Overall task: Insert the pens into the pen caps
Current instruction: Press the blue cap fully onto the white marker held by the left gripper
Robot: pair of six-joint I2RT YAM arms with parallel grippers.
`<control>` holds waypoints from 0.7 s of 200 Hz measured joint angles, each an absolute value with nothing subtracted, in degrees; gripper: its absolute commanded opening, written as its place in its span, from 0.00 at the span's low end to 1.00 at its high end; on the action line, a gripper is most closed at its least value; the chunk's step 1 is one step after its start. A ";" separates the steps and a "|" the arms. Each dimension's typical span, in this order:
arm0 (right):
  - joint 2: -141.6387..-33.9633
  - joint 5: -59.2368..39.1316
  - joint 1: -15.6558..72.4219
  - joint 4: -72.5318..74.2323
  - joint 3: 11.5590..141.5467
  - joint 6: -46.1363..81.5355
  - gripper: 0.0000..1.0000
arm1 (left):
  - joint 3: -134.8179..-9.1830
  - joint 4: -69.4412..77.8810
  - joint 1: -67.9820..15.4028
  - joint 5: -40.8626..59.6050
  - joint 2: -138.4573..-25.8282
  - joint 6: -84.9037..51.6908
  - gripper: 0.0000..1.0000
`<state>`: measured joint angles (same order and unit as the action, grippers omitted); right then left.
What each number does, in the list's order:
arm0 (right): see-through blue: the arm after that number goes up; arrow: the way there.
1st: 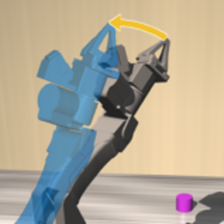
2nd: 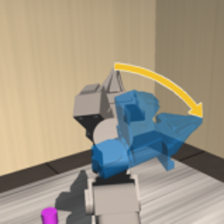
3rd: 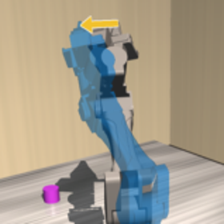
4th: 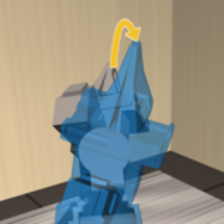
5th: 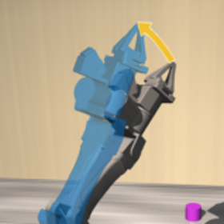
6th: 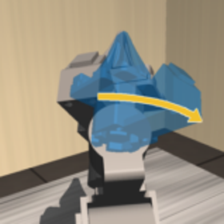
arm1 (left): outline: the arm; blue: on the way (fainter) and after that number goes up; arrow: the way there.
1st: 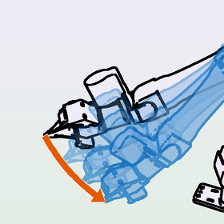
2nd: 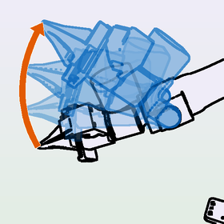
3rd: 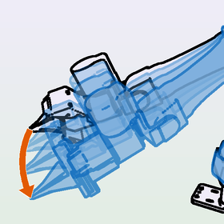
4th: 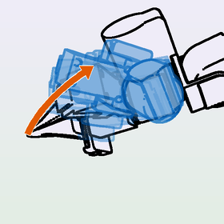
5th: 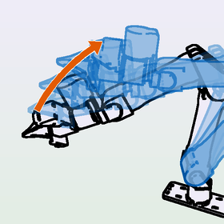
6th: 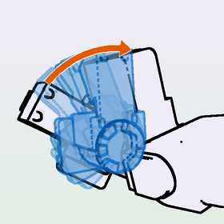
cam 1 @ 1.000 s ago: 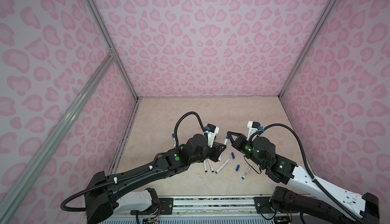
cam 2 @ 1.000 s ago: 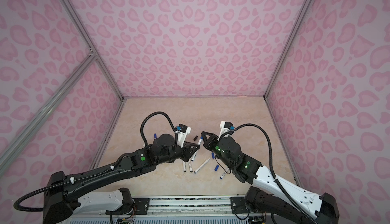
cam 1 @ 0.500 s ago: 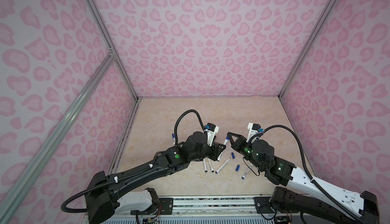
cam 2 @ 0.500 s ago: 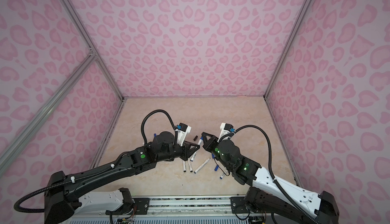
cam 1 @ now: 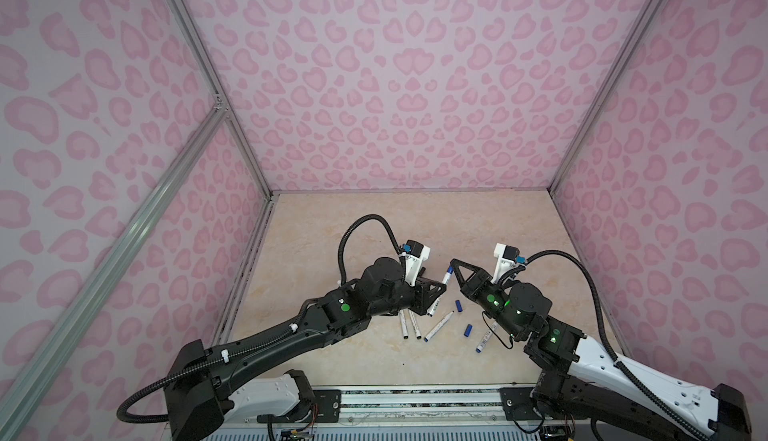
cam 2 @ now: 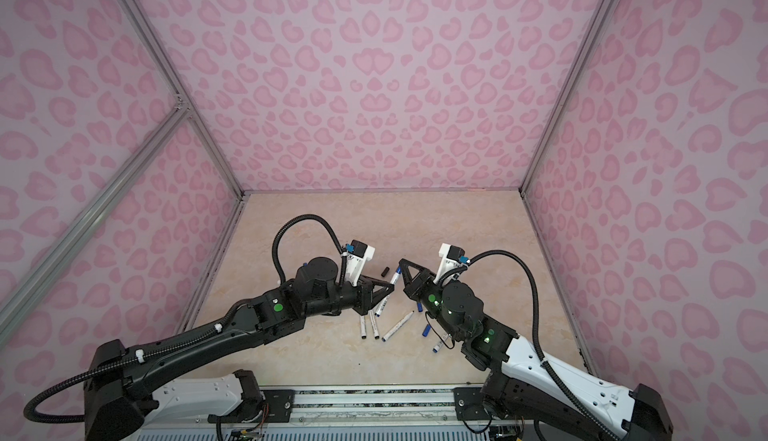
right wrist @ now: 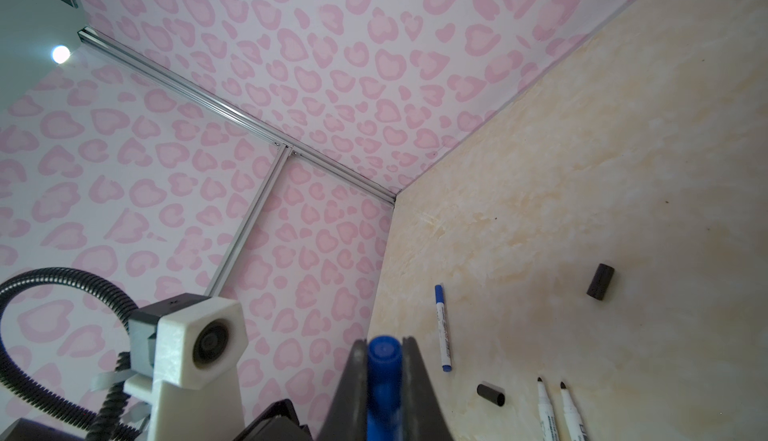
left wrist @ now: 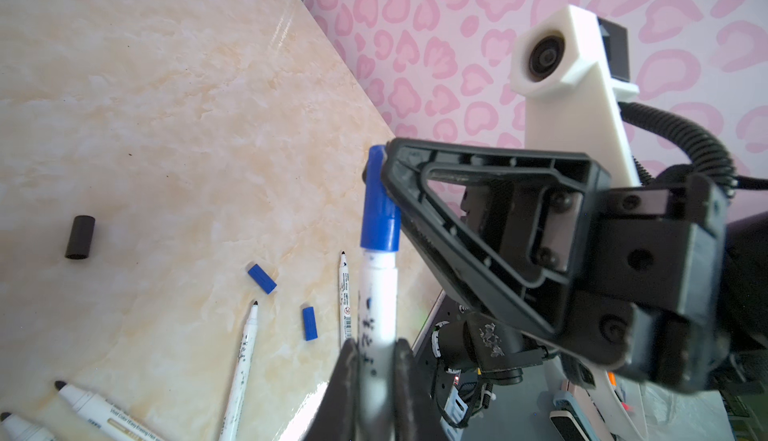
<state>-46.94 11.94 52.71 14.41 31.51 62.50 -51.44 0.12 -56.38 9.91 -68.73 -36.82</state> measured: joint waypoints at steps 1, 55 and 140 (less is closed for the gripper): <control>-47.03 11.92 52.71 14.39 31.53 62.54 0.02 | -51.44 0.14 -56.38 9.89 -68.77 -36.82 0.03; -50.52 12.69 52.60 7.75 37.17 63.70 0.00 | -52.03 0.40 -56.36 6.94 -69.43 -36.77 0.03; -56.47 16.56 53.67 -0.23 43.77 64.64 0.00 | -55.46 -5.17 -56.45 1.87 -71.50 -35.20 0.03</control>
<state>-56.47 16.56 53.67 -0.23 43.77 64.64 -55.46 -5.17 -56.45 1.87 -71.50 -35.20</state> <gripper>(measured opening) 0.120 0.154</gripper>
